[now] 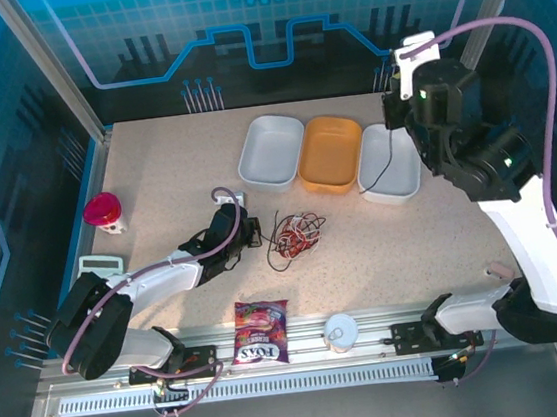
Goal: Untangle the cables
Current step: Place the cable in the container.
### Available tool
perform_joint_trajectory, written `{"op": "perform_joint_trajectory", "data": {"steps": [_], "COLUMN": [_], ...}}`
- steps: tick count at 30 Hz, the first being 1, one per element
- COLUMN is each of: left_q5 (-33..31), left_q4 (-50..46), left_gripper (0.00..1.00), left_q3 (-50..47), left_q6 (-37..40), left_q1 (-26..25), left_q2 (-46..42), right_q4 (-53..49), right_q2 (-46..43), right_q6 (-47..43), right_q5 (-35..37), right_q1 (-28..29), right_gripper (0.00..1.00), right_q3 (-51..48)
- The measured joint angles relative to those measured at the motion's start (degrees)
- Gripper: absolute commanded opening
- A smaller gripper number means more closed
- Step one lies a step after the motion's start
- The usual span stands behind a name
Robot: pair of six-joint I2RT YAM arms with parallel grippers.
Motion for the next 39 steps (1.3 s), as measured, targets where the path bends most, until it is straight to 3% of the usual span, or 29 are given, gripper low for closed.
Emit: {"op": "perform_joint_trajectory", "data": {"steps": [9,14,39], "left_q5": [0.02,0.09,1.03], "left_q4": [0.00,0.02,0.02], "left_gripper": [0.00,0.00,0.00], "left_q3": [0.00,0.00,0.00], "left_q6": [0.00,0.00,0.00], "left_q1": [0.00,0.00,0.00], "left_q2": [-1.07,-1.07,-1.07], "right_q4": [1.68,4.81,16.61], "right_q2": [2.14,2.78,9.73], "right_q6": [0.61,1.07,5.97], "right_q5": [-4.28,-7.85,-12.50], "right_q1": [-13.49,-18.12,-21.24], "right_gripper": [0.00,0.00,0.00], "right_q3": [-6.82,-12.94,-33.33]}}
